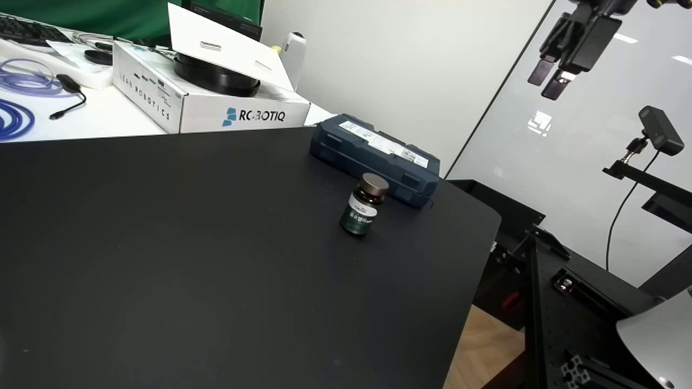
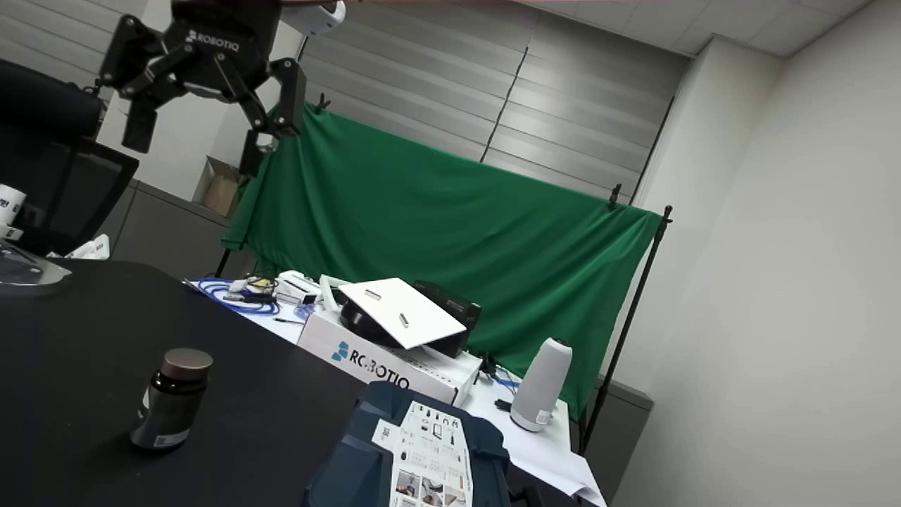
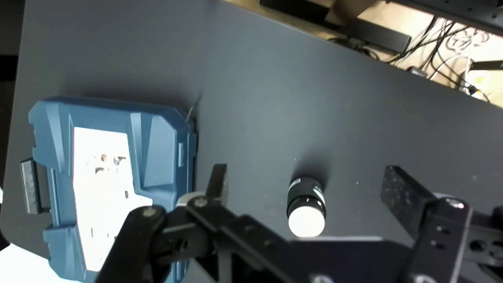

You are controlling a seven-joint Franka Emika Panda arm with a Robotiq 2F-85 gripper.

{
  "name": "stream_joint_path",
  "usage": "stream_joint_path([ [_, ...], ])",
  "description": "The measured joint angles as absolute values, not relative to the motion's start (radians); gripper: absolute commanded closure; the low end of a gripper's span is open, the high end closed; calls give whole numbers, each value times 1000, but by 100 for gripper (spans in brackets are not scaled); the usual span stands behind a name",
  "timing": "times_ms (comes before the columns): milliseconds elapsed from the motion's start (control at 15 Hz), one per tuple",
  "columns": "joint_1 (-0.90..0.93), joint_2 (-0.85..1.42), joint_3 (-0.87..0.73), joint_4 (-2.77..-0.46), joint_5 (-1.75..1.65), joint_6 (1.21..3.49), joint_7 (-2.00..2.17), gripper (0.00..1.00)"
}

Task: Move the bottle to the right side of the table

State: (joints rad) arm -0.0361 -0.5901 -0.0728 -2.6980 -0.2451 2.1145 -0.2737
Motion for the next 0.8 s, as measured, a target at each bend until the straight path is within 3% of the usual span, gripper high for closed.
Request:
stream_joint_path([
  [800,29,-222,-49,-2501,-245,2427,-381,0],
])
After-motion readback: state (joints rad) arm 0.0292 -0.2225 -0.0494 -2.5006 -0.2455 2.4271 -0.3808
